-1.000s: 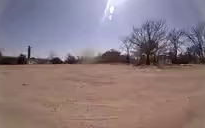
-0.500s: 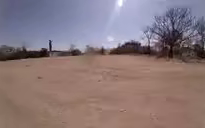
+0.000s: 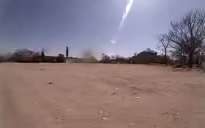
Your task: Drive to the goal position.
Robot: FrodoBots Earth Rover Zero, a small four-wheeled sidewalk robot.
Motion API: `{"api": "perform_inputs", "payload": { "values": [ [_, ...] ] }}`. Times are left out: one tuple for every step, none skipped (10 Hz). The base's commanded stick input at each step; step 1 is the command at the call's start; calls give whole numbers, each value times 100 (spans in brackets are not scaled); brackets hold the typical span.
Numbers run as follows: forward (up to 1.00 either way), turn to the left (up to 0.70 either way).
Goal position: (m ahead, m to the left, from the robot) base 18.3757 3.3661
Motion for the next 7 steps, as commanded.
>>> {"api": "perform_inputs", "payload": {
  "values": [
    [70,0],
    [70,0],
    [70,0],
    [70,0],
    [70,0],
    [70,0],
    [70,0]
  ]
}}
